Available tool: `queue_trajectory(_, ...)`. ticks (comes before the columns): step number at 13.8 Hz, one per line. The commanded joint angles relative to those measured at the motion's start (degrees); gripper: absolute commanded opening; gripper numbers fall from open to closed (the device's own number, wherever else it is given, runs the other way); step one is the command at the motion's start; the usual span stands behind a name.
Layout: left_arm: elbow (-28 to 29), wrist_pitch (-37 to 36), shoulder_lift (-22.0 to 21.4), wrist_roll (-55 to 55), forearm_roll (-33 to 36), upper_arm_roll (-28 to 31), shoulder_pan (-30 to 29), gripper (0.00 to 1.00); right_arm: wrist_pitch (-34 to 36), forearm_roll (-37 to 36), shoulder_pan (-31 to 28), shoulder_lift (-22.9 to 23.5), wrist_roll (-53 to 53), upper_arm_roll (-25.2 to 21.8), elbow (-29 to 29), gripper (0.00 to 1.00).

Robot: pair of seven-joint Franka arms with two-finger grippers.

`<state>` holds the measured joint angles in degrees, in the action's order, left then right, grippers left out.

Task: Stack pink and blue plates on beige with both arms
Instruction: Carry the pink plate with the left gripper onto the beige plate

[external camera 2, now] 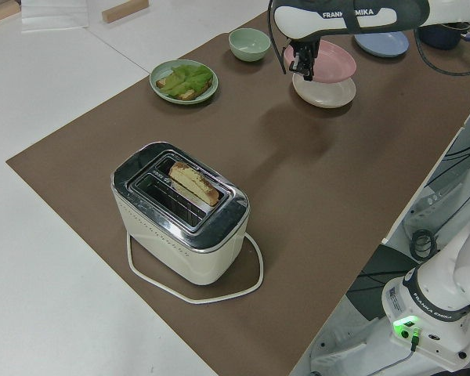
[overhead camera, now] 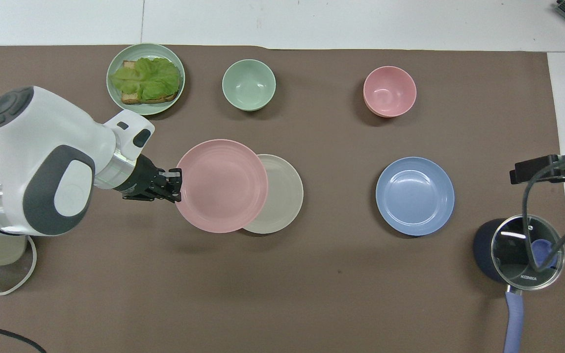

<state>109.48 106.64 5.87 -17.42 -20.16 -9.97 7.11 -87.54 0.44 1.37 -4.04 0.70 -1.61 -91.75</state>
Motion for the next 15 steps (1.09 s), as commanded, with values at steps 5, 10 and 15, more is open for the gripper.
queue_trajectory(5,6.97,14.02,1.15,-3.41,-4.09,1.10,8.26,0.00,0.09,-0.18,-0.75,-1.23,1.14,0.47,-1.32,1.00)
queue_trajectory(10,8.91,20.61,4.58,-3.41,-4.09,1.10,9.50,0.00,0.09,-0.18,-0.75,-1.23,1.14,0.47,-1.32,1.00)
queue_trajectory(15,9.09,21.06,4.94,-3.06,-4.09,1.19,9.94,0.00,0.09,-0.18,-0.75,-1.23,1.14,0.47,-1.32,1.00)
